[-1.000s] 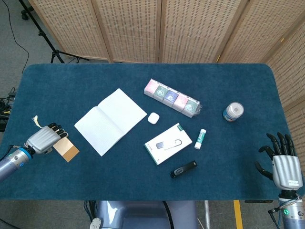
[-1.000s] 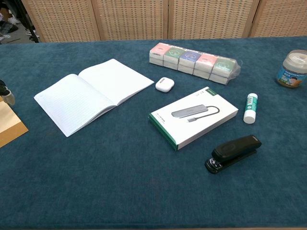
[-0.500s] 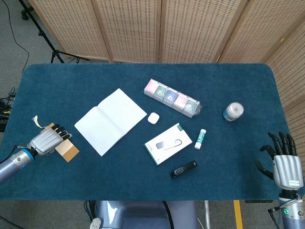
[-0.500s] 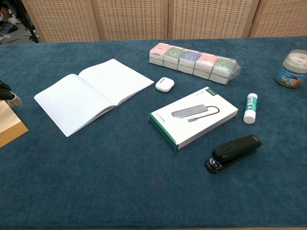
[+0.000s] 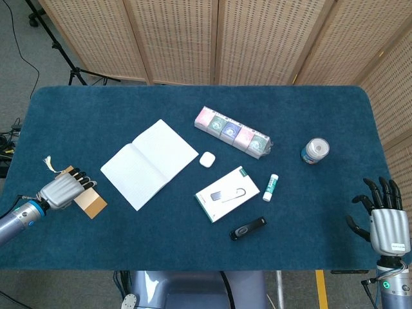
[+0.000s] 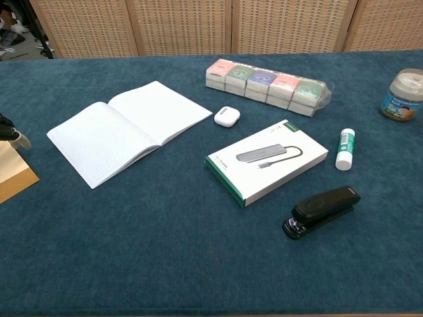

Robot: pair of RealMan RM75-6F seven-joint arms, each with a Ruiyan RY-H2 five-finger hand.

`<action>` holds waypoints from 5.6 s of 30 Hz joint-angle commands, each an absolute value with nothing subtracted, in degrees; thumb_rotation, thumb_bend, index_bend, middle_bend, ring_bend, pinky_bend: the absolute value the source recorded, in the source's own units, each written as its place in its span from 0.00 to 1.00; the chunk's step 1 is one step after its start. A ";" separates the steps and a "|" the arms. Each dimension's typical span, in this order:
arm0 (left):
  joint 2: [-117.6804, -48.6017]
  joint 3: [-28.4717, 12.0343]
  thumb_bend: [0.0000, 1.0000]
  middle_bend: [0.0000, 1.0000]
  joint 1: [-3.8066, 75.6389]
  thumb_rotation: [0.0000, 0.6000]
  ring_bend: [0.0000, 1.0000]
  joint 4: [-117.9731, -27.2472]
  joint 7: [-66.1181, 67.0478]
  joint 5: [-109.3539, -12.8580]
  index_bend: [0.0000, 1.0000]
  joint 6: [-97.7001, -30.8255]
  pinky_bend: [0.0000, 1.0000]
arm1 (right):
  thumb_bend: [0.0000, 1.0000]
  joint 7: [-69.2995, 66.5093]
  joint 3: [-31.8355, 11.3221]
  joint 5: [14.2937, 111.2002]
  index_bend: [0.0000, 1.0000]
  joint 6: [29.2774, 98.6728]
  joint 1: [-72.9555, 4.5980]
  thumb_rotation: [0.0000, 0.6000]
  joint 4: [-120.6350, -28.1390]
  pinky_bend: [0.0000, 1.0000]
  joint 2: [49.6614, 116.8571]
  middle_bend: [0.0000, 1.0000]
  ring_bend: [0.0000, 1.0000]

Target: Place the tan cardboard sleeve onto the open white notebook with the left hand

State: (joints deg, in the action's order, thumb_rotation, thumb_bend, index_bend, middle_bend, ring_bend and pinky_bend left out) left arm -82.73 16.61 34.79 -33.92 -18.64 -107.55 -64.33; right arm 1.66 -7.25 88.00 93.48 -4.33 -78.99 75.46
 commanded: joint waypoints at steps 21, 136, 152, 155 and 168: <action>-87.16 19.34 0.20 0.31 34.58 1.00 0.19 -24.70 -22.10 -109.40 0.15 -66.87 0.23 | 0.26 1.43 -7.90 88.06 0.45 95.21 -4.18 1.00 -76.39 0.00 77.48 0.18 0.00; -87.65 17.63 0.40 0.28 37.44 1.00 0.17 -23.51 -18.64 -107.18 0.06 -70.16 0.23 | 0.26 -1.33 -9.39 89.06 0.45 99.24 -4.33 1.00 -74.02 0.00 79.85 0.18 0.00; -88.54 13.70 0.40 0.28 42.81 1.00 0.17 -29.65 -14.16 -105.19 0.07 -67.28 0.23 | 0.26 -2.45 -9.47 88.63 0.45 98.81 -4.29 1.00 -74.72 0.00 79.57 0.18 0.00; -89.00 12.75 0.40 0.28 44.05 1.00 0.17 -30.66 -13.01 -104.81 0.07 -66.77 0.23 | 0.26 -2.91 -9.51 88.35 0.45 98.53 -4.27 1.00 -74.92 0.00 79.49 0.18 0.00; -91.66 8.08 0.40 0.28 50.74 1.00 0.17 -35.06 -6.71 -101.36 0.07 -57.98 0.23 | 0.26 -6.21 -10.50 86.52 0.45 97.73 -4.06 1.00 -76.37 0.00 78.39 0.18 0.00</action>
State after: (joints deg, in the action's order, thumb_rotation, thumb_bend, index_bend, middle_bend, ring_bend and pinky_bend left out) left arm -90.69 9.02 49.25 -34.73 -7.75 -102.29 -60.45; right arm -5.63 -10.32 86.89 97.96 -4.12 -76.06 78.61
